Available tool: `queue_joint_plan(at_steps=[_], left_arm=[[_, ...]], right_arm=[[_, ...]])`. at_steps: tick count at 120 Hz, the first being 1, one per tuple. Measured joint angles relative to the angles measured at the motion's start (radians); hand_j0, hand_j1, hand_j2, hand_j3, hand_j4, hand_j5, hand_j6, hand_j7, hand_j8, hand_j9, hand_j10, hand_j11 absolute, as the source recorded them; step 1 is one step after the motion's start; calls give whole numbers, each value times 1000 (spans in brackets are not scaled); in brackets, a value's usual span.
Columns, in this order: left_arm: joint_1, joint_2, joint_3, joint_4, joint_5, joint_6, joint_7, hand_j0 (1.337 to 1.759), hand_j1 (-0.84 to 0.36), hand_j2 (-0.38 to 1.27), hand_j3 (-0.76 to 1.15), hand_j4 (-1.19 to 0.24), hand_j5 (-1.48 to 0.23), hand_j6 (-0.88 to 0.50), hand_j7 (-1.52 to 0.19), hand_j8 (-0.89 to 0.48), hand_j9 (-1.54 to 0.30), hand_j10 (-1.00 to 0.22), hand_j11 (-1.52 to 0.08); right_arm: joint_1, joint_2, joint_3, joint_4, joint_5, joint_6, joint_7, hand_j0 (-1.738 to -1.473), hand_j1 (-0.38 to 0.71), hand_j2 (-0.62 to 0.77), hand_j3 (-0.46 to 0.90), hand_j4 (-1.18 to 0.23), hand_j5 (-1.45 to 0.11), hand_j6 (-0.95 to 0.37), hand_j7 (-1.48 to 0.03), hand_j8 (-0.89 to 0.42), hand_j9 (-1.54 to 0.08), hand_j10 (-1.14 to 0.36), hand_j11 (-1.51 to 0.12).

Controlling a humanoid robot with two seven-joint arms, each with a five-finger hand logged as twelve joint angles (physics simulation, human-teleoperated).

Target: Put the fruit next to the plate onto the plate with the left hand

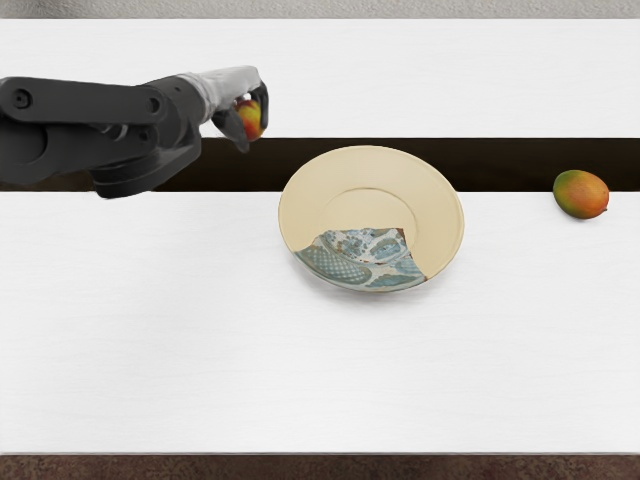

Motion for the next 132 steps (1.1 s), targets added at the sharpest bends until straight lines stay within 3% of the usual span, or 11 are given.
queue_joint_plan(at_steps=[30, 51, 80, 88, 117, 127, 132], left_arm=[[-27, -60, -127, -63, -13, -124, 1, 1650, -394, 341, 1, -754, -1248, -187, -1188, -262, -1160, -861, -1166], [-37, -173, -145, -76, -2, -210, 6, 1651, -400, 353, 0, -745, -1261, -175, -1189, -263, -1158, -863, -1163], [-27, -203, -149, -72, 15, -217, 21, 1650, -424, 347, 0, -739, -1244, -174, -1172, -249, -1148, -860, -1150], [-26, -203, -149, -70, 16, -213, 22, 1651, -394, 320, 0, -769, -1169, -219, -1104, -286, -1086, -821, -1087], [8, -229, -144, -71, 81, -141, 33, 1656, -321, 179, 0, -857, -841, -350, -837, -388, -833, -876, -820], [15, -233, -140, -72, 138, -105, 43, 1657, -272, 148, 0, -855, -744, -347, -751, -388, -743, -726, -735], [17, -238, -137, -73, 165, -88, 45, 1657, -218, 131, 0, -748, -672, -334, -678, -367, -672, -642, -665]], right_arm=[[0, 0, 0, 0, 0, 0, 0, -1658, -312, -6, 0, -31, -40, -31, -40, -31, -40, -31, -40], [0, 0, 0, 0, 0, 0, 0, -1658, -312, -6, 0, -31, -40, -31, -40, -31, -40, -31, -40], [0, 0, 0, 0, 0, 0, 0, -1658, -312, -6, 0, -31, -40, -31, -40, -31, -40, -31, -40], [0, 0, 0, 0, 0, 0, 0, -1658, -312, -6, 0, -31, -40, -31, -40, -31, -40, -31, -40], [0, 0, 0, 0, 0, 0, 0, -1658, -312, -6, 0, -31, -40, -31, -40, -31, -40, -31, -40], [0, 0, 0, 0, 0, 0, 0, -1658, -312, -6, 0, -31, -40, -31, -40, -31, -40, -31, -40], [0, 0, 0, 0, 0, 0, 0, -1658, -312, -6, 0, -31, -40, -31, -40, -31, -40, -31, -40]])
